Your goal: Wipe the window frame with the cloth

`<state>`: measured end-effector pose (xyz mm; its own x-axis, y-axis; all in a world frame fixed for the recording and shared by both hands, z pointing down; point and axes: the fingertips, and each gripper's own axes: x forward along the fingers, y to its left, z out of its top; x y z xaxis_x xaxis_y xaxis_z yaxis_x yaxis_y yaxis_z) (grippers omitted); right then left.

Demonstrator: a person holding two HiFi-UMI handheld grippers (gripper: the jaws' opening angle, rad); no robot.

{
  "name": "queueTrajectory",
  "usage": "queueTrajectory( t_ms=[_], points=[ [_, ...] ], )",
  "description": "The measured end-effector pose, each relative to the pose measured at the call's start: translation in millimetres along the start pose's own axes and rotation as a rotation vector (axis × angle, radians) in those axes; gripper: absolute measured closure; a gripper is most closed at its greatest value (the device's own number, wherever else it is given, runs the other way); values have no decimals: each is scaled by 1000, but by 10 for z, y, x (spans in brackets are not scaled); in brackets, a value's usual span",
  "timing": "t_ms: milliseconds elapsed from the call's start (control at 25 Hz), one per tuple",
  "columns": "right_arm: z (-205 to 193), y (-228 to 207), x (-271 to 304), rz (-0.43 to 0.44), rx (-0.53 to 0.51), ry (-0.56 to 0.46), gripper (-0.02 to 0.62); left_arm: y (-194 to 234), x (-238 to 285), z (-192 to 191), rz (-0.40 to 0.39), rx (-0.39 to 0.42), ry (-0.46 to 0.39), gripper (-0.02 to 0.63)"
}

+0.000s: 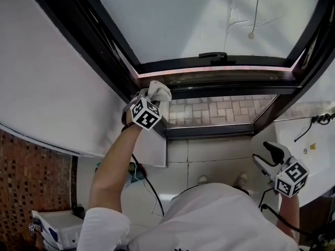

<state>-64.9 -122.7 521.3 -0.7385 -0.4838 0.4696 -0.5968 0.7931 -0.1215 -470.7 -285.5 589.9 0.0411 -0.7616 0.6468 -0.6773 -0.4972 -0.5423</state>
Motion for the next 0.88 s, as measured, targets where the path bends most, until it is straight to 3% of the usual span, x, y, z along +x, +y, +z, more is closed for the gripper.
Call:
queueTrajectory(
  t_ms=[160,520,720,880],
  points=[
    [-6,50,-42,-7,-2,7,350,-204,-60,-136,-74,-117,9,479],
    [-186,126,-150,-25,18,53,350,-811,-279,29,-100,-81,-105,476],
    [-240,178,-125,-8,33,59,350,-1264,-395,173,-112,4,-160,476],
    [-277,78,-63,1,30,40,350,-906,-663,617,-11,122,-243,476]
  ],
)
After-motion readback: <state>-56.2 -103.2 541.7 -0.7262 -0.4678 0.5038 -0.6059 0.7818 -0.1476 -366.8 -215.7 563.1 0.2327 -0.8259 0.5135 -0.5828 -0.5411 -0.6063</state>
